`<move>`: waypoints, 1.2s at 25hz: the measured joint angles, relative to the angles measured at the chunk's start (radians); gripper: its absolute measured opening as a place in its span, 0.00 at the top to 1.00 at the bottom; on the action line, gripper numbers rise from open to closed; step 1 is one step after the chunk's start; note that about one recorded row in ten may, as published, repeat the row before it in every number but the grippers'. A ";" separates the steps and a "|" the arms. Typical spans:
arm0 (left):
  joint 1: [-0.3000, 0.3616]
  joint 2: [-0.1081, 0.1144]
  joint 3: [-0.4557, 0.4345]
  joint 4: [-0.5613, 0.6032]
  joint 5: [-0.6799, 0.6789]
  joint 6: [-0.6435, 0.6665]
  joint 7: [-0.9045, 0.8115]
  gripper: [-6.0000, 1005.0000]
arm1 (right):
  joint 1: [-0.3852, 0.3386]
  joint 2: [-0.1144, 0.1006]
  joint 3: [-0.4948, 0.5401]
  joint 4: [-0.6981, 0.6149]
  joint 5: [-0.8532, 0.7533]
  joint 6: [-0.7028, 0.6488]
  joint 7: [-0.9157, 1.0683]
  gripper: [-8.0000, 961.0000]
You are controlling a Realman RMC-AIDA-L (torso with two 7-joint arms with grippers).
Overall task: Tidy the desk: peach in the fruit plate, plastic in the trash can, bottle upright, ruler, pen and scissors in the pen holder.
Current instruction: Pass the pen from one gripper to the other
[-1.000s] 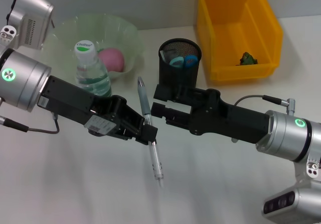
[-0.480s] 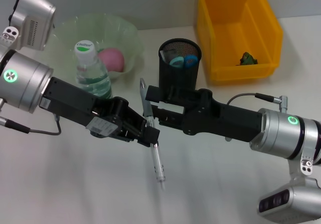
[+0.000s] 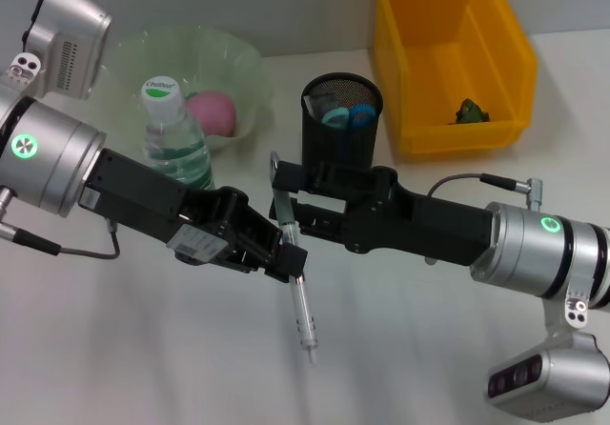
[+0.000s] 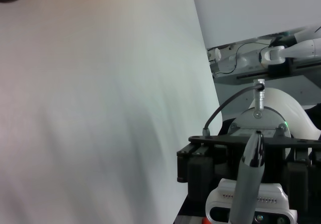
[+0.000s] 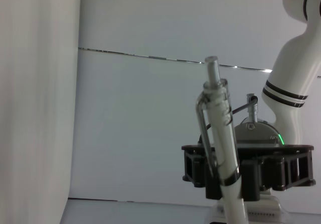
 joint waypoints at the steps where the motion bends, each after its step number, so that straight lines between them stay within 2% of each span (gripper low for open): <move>1: 0.000 0.000 0.000 0.000 0.000 0.000 0.000 0.81 | 0.000 0.000 0.000 0.000 0.000 0.000 0.000 0.41; 9: -0.001 0.001 0.000 0.000 0.000 -0.001 0.001 0.81 | 0.006 0.000 -0.002 0.008 0.000 0.001 -0.006 0.42; 20: -0.002 -0.001 0.008 0.000 0.000 -0.004 0.001 0.81 | 0.008 0.000 -0.010 0.009 0.000 0.001 -0.010 0.79; 30: 0.005 -0.001 0.008 0.000 -0.004 -0.002 0.002 0.80 | 0.005 0.000 -0.009 0.010 0.003 -0.008 -0.011 0.82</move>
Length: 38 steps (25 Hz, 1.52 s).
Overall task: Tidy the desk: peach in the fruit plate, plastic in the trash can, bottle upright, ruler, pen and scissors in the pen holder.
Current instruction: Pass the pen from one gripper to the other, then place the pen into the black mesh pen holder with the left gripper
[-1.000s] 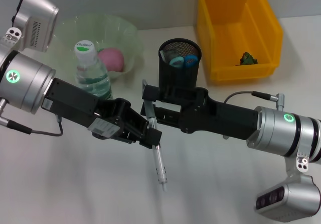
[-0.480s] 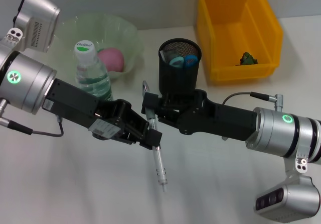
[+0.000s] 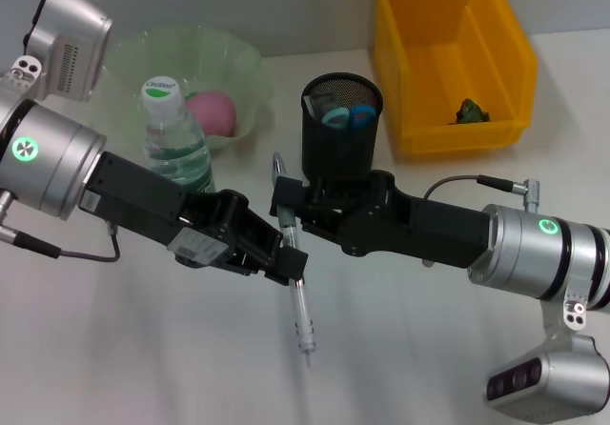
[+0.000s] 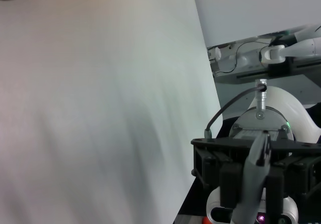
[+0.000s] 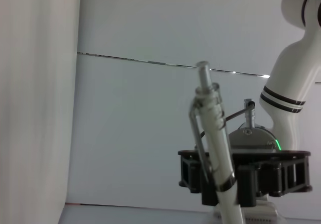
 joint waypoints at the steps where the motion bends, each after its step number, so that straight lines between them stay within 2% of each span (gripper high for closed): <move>1: 0.001 0.001 0.000 0.000 -0.001 0.000 0.001 0.80 | -0.001 0.000 0.001 0.001 0.001 -0.003 0.000 0.82; 14: 0.004 0.007 -0.007 -0.002 0.004 -0.005 0.014 0.80 | -0.006 0.000 0.005 0.007 0.004 -0.016 0.000 0.82; 25: 0.015 0.013 -0.010 -0.003 0.006 -0.012 0.024 0.59 | -0.009 -0.001 0.009 0.007 0.004 0.003 0.001 0.83; 31: 0.034 0.023 -0.036 -0.002 0.000 -0.011 0.049 0.38 | -0.021 -0.002 0.012 0.006 0.005 0.020 0.001 0.85; 32: 0.038 0.026 -0.041 0.000 -0.001 -0.009 0.056 0.31 | -0.029 -0.002 0.018 0.005 0.006 0.025 0.001 0.85; 38: 0.061 0.037 -0.071 0.000 -0.003 0.002 0.107 0.31 | -0.052 -0.002 0.063 0.006 0.007 0.033 0.001 0.85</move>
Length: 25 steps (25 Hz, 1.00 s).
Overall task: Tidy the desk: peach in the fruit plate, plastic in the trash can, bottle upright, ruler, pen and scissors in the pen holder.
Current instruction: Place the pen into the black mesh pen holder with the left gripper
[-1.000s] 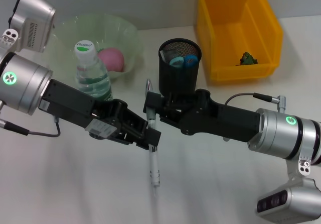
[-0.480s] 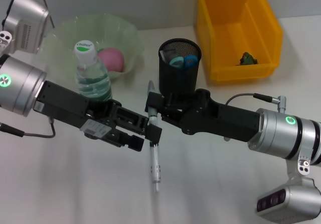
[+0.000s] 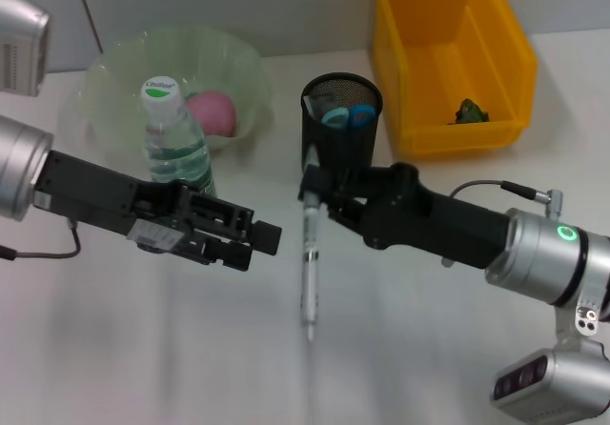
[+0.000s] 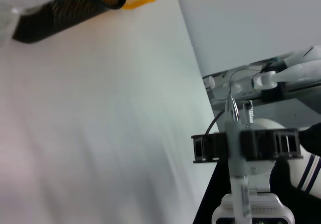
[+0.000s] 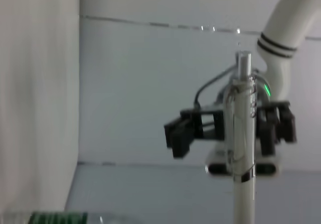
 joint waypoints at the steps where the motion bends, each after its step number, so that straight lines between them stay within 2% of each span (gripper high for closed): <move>1: 0.006 0.002 -0.007 0.000 0.000 0.002 0.014 0.31 | -0.006 0.000 0.013 0.000 0.000 0.000 0.002 0.85; 9: 0.066 0.011 -0.064 0.008 -0.004 0.033 0.193 0.31 | -0.063 -0.002 0.106 0.007 0.001 -0.030 0.092 0.85; 16: 0.113 0.012 -0.071 0.007 -0.025 0.039 0.394 0.31 | -0.094 -0.007 0.220 0.001 0.002 -0.098 0.364 0.86; 17: 0.123 0.007 -0.071 0.005 -0.038 0.039 0.441 0.31 | -0.091 -0.007 0.263 0.000 0.002 -0.098 0.478 0.86; 18: 0.123 0.007 -0.071 0.005 -0.038 0.039 0.441 0.31 | -0.091 -0.007 0.263 0.000 0.002 -0.098 0.478 0.86; 19: 0.131 -0.002 -0.069 0.002 -0.045 0.039 0.480 0.31 | -0.078 -0.007 0.309 0.000 0.002 -0.084 0.617 0.86; 20: 0.131 -0.002 -0.069 0.002 -0.045 0.039 0.480 0.31 | -0.078 -0.007 0.309 0.000 0.002 -0.084 0.617 0.86; 22: 0.146 -0.023 -0.063 0.000 -0.047 0.039 0.546 0.31 | -0.046 -0.008 0.365 0.000 0.002 -0.046 0.808 0.86; 23: 0.146 -0.023 -0.063 0.000 -0.047 0.039 0.546 0.31 | -0.046 -0.008 0.365 0.000 0.002 -0.046 0.808 0.86; 24: 0.159 -0.038 -0.063 0.002 -0.047 0.039 0.599 0.31 | -0.018 -0.008 0.393 -0.001 0.003 -0.003 0.924 0.86; 25: 0.159 -0.038 -0.063 0.002 -0.047 0.039 0.599 0.31 | -0.018 -0.008 0.393 -0.001 0.003 -0.003 0.924 0.86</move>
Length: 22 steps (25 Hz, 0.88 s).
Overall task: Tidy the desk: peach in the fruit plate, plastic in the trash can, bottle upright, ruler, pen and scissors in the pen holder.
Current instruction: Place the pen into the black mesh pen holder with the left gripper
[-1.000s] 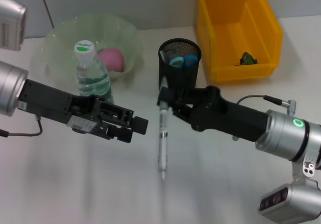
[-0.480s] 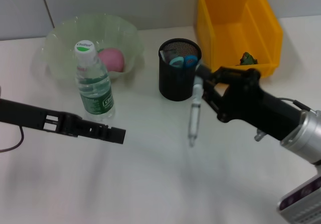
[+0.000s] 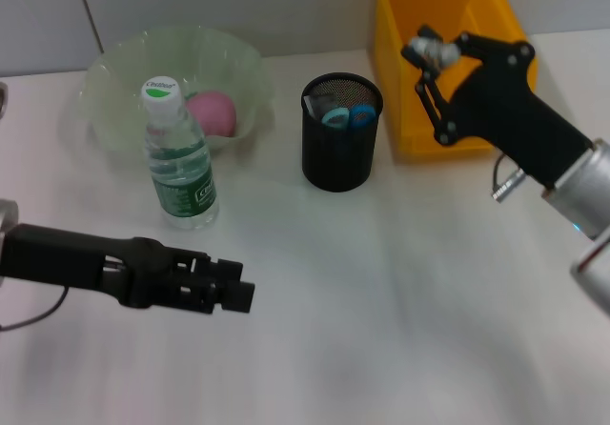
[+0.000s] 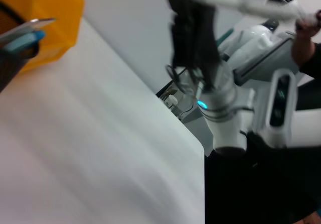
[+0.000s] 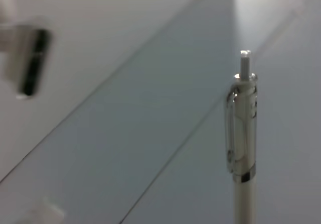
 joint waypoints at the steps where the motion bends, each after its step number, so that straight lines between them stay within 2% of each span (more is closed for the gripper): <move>1: 0.011 -0.010 -0.004 0.002 -0.002 -0.001 0.047 0.31 | 0.013 0.000 0.008 0.000 0.000 0.024 0.055 0.86; 3: 0.022 -0.018 -0.010 0.005 -0.007 -0.004 0.092 0.31 | 0.034 0.000 0.009 -0.006 0.000 0.067 0.163 0.86; 4: 0.035 -0.027 -0.018 0.006 -0.018 -0.010 0.145 0.31 | 0.050 -0.001 0.008 -0.025 0.000 0.097 0.282 0.86; 6: 0.053 -0.041 -0.028 0.006 -0.040 -0.019 0.221 0.31 | 0.056 -0.001 0.005 -0.039 0.000 0.109 0.351 0.85; 7: 0.064 -0.051 -0.030 0.007 -0.054 -0.030 0.271 0.31 | 0.064 -0.001 -0.003 -0.085 -0.004 0.133 0.506 0.85; 8: 0.064 -0.051 -0.030 0.007 -0.054 -0.030 0.271 0.31 | 0.064 -0.001 -0.003 -0.085 -0.004 0.133 0.506 0.85; 11: 0.069 -0.058 -0.026 0.002 -0.059 -0.047 0.312 0.31 | 0.071 -0.001 -0.041 -0.170 -0.012 0.174 0.716 0.86; 12: 0.070 -0.059 -0.023 -0.002 -0.059 -0.057 0.325 0.31 | 0.073 0.000 -0.093 -0.236 -0.013 0.211 0.841 0.86; 14: 0.070 -0.060 -0.022 -0.003 -0.059 -0.065 0.332 0.31 | 0.074 0.000 -0.119 -0.265 -0.013 0.228 0.886 0.86; 16: 0.070 -0.060 -0.022 -0.003 -0.059 -0.066 0.333 0.31 | 0.074 0.000 -0.197 -0.324 -0.014 0.279 0.979 0.85; 17: 0.069 -0.061 -0.022 -0.003 -0.059 -0.068 0.334 0.31 | 0.074 0.000 -0.277 -0.380 -0.014 0.329 1.063 0.85; 18: 0.067 -0.061 -0.022 -0.003 -0.059 -0.069 0.334 0.31 | 0.074 0.000 -0.277 -0.380 -0.014 0.329 1.063 0.85; 19: 0.065 -0.061 -0.022 -0.003 -0.059 -0.070 0.334 0.31 | 0.072 0.000 -0.358 -0.436 -0.014 0.370 1.149 0.86; 20: 0.064 -0.061 -0.022 -0.004 -0.059 -0.070 0.334 0.31 | 0.072 0.000 -0.358 -0.436 -0.014 0.370 1.149 0.86; 22: 0.063 -0.062 -0.022 -0.004 -0.059 -0.070 0.334 0.31 | 0.065 -0.001 -0.435 -0.501 -0.022 0.406 1.236 0.86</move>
